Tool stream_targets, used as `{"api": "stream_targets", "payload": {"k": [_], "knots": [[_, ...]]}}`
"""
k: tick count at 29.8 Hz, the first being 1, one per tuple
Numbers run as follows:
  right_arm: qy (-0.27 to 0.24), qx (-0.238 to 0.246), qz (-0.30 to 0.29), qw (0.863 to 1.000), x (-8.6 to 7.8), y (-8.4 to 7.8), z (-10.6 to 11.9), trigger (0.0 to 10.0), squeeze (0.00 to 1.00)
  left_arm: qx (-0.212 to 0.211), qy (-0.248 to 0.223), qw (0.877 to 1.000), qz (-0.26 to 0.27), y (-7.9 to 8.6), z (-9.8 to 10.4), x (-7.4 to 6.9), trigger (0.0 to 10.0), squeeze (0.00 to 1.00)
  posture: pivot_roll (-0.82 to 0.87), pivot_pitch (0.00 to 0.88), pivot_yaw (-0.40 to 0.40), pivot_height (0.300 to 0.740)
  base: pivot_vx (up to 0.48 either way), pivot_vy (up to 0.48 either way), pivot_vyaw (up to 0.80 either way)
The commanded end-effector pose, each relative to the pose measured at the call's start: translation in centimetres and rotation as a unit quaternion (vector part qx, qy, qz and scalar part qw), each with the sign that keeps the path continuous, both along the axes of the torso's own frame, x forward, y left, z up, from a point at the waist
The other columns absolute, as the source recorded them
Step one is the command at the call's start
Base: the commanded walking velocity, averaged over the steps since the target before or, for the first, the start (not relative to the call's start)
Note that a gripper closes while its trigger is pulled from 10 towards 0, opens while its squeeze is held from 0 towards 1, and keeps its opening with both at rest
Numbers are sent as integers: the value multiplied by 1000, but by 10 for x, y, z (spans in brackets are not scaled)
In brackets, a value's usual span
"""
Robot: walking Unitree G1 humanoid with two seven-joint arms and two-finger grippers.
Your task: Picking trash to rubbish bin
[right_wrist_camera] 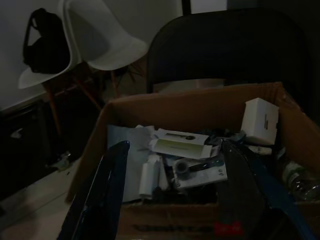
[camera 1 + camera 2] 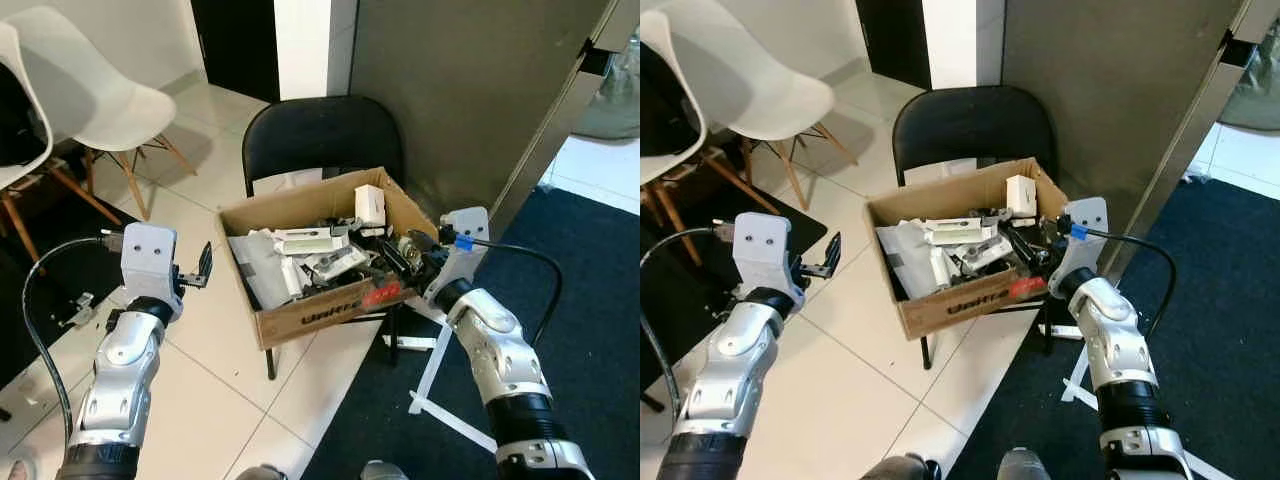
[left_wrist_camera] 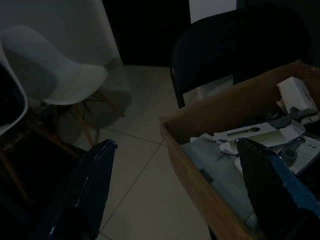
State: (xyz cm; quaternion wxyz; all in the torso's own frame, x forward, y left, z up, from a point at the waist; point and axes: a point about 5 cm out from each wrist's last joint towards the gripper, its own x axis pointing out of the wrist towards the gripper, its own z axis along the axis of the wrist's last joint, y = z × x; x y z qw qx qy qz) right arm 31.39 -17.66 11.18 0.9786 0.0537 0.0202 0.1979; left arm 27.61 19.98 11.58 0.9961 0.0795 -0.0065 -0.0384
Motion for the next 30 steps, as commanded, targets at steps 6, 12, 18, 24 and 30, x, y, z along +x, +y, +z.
{"api": "stream_targets", "payload": {"k": [6,12,18,24,30], "knots": [[4,-8,1,1000,-2,0,-1,10000,0,5,9,1000,-1,1,-5,-1,10000,0,-65,0,5,740,-352,0,0],[3,-9,-4,1000,-2,-1,0,10000,0,3,10,1000,-1,1,-5,0,10000,0,-66,0,7,740,-355,0,0],[4,-9,-7,1000,-2,-1,0,10000,0,3,10,1000,-2,2,-5,0,10000,0,-66,1,10,740,-353,0,0],[4,-9,-9,1000,-2,-1,0,10000,0,4,10,1000,-2,3,-5,0,10000,0,-65,2,11,740,-354,0,0],[14,-15,-17,1000,-2,-2,-2,10000,0,4,9,1000,-2,3,-5,0,10000,0,-66,2,12,740,-354,0,0]]}}
